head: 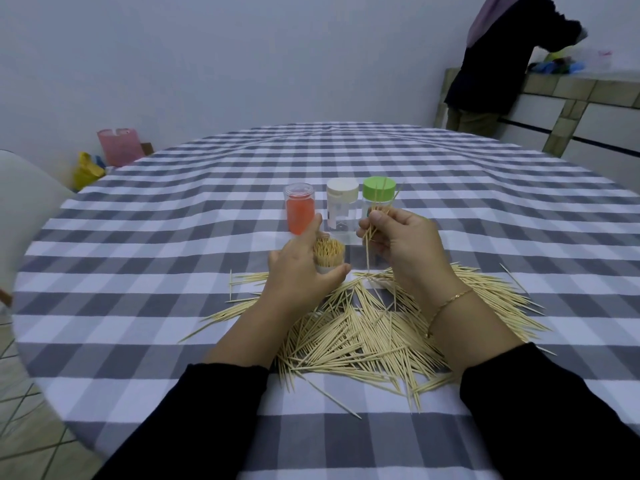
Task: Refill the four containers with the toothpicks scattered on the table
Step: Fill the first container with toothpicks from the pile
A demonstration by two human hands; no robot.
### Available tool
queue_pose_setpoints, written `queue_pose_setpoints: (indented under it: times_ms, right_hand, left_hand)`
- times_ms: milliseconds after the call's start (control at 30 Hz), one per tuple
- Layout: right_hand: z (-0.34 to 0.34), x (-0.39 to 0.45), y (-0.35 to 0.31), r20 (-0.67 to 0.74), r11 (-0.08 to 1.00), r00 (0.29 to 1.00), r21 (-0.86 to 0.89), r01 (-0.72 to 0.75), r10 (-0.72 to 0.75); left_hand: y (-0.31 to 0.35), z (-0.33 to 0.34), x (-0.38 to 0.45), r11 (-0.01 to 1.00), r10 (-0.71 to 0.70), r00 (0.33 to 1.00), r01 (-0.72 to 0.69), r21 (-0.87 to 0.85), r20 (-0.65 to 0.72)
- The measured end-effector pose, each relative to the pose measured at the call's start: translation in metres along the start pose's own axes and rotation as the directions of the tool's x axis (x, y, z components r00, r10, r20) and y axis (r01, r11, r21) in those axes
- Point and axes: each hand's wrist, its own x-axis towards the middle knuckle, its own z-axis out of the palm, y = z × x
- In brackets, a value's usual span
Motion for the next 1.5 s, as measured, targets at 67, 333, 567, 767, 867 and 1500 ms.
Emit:
queue_pose_setpoints:
  times_ms: [67,333,567,767,867,1500]
  right_hand:
    - [0.007,-0.001,-0.001,-0.019,0.994,1.0,0.107,0.002,0.0]
    - [0.032,-0.004,-0.006,-0.098,0.927,0.994,0.365,0.084,-0.052]
    - [0.037,-0.007,-0.003,-0.057,0.93,0.996,0.357,0.084,-0.068]
    - [0.03,-0.011,0.005,0.044,0.997,0.998,0.066,0.049,-0.052]
    - [0.029,-0.012,0.007,0.07,0.999,0.997,-0.015,0.03,-0.029]
    - [0.029,-0.014,0.014,0.133,0.976,0.991,-0.215,0.038,-0.009]
  left_hand:
    - [0.0,0.0,0.0,1.0,0.001,1.0,-0.001,0.0,-0.001]
    - [0.0,0.002,0.0,1.0,0.01,1.0,-0.01,-0.021,-0.011]
    - [-0.001,0.002,0.001,1.0,0.011,1.0,-0.011,-0.018,-0.011]
    - [-0.002,0.003,0.001,1.0,0.018,1.0,-0.019,-0.015,-0.015]
    - [-0.003,0.003,0.002,1.0,0.018,1.0,-0.019,-0.019,-0.018]
    - [-0.003,0.002,0.001,0.997,0.03,0.999,-0.032,-0.068,-0.03]
